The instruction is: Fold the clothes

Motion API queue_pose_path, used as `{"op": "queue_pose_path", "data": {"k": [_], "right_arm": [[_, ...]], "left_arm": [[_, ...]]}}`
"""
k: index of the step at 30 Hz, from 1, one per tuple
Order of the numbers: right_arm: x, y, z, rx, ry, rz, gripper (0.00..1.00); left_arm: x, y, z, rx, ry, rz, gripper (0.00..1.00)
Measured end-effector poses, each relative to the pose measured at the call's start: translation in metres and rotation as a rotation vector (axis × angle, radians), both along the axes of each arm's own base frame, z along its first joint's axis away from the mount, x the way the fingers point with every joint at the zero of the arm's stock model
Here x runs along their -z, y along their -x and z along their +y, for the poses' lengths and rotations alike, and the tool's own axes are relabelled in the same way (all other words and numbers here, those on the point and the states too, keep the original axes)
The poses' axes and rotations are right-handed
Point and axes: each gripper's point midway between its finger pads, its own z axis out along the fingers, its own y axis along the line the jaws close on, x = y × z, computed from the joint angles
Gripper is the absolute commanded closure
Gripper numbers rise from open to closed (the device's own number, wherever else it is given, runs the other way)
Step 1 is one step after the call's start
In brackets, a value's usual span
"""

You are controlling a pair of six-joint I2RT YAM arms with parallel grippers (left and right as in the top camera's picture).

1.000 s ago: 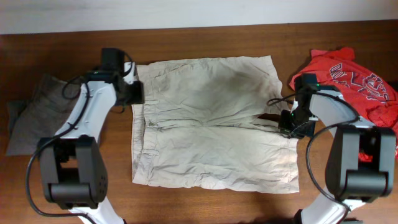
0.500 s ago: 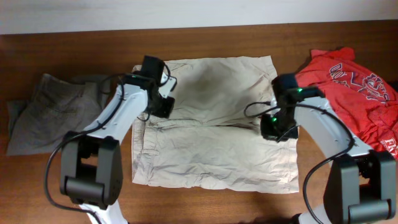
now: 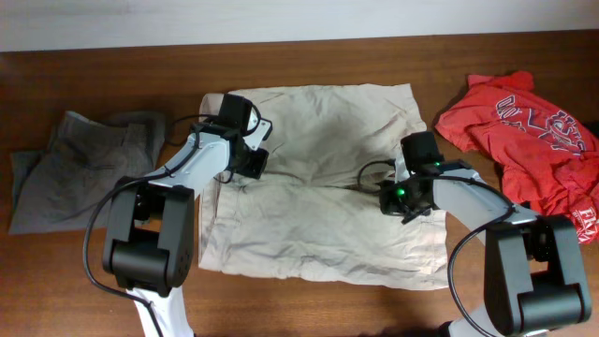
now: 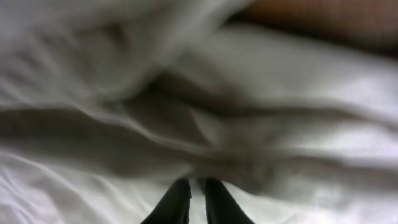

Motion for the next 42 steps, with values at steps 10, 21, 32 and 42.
{"op": "queue_pose_path", "data": {"k": [10, 21, 32, 42], "right_arm": [[-0.002, -0.064, -0.010, 0.026, -0.016, -0.237, 0.95], [-0.067, -0.083, -0.026, -0.053, 0.018, -0.142, 0.69], [-0.083, 0.000, -0.028, -0.033, 0.013, 0.215, 0.68], [-0.016, 0.050, -0.027, 0.004, -0.003, 0.329, 0.72]], "left_arm": [[-0.003, -0.051, -0.011, -0.012, 0.053, -0.174, 0.77], [-0.044, -0.065, 0.021, -0.100, 0.000, -0.056, 0.65], [-0.067, -0.005, -0.014, 0.053, -0.013, 0.172, 0.85], [-0.027, 0.023, -0.048, 0.192, -0.017, 0.192, 0.84]]}}
